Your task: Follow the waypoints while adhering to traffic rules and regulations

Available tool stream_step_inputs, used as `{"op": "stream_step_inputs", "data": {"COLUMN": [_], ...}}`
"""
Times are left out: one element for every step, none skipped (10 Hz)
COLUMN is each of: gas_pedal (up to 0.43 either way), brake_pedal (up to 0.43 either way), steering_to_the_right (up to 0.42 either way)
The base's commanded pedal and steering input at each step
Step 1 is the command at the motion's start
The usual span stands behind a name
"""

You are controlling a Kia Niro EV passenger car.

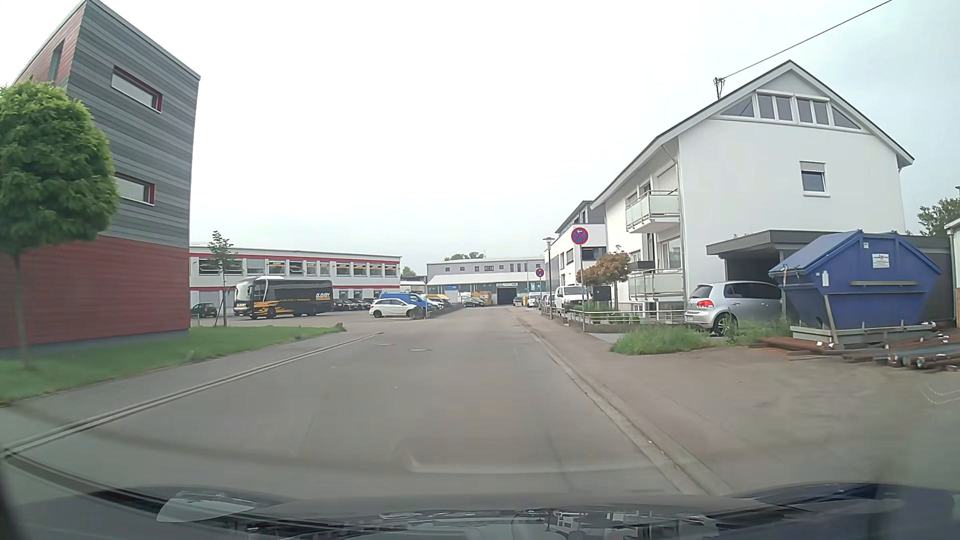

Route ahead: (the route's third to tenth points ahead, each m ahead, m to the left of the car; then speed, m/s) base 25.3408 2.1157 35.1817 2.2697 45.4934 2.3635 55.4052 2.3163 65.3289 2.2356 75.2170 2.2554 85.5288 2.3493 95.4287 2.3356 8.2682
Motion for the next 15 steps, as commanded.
{"op": "stream_step_inputs", "data": {"gas_pedal": [0.067,0.067,0.067,0.067,0.067,0.067,0.067,0.067,0.067,0.067,0.067,0.067,0.067,0.067,0.067], "brake_pedal": [0.000,0.000,0.000,0.000,0.000,0.000,0.000,0.000,0.000,0.000,0.000,0.000,0.000,0.000,0.000], "steering_to_the_right": [0.000,0.000,0.000,-0.001,-0.004,-0.005,-0.005,-0.005,-0.005,-0.005,-0.005,-0.004,-0.005,-0.004,-0.003]}}
